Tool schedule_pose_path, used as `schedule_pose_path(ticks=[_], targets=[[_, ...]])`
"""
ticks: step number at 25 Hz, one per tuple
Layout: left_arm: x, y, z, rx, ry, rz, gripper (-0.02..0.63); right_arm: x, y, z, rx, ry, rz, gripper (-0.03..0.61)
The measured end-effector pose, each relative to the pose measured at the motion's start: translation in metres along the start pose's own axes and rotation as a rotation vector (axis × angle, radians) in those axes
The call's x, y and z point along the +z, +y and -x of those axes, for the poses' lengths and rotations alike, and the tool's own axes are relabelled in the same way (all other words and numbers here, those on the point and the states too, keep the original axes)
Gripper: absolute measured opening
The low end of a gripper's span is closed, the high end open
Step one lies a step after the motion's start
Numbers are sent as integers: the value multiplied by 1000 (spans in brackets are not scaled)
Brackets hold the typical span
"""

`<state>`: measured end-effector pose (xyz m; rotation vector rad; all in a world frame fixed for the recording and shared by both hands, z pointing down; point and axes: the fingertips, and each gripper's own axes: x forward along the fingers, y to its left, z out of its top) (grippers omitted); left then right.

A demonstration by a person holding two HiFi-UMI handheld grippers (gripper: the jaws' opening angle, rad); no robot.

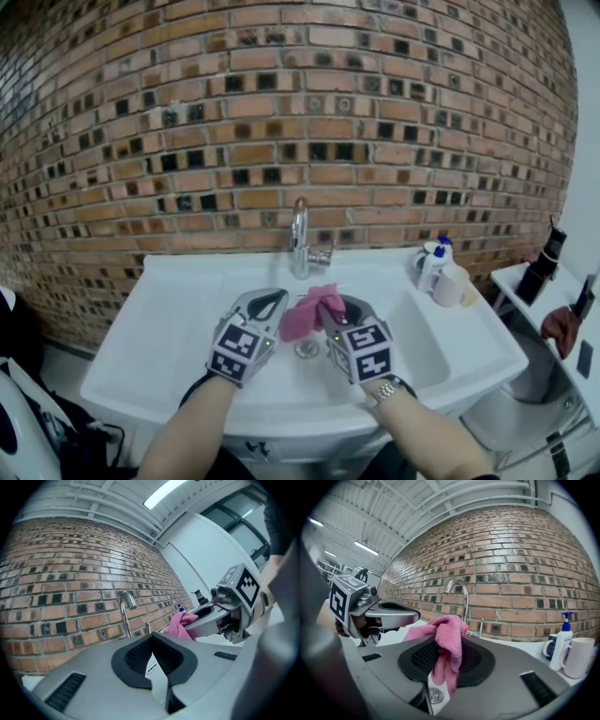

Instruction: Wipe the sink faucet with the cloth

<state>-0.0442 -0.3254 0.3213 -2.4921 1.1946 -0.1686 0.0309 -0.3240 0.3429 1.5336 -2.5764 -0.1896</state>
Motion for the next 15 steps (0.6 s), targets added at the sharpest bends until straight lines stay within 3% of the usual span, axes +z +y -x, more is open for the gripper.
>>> schedule_pose_path(ticks=[15], targets=[[0, -1, 0, -4, 4, -3, 6, -2, 0, 0, 7, 8, -16, 91]])
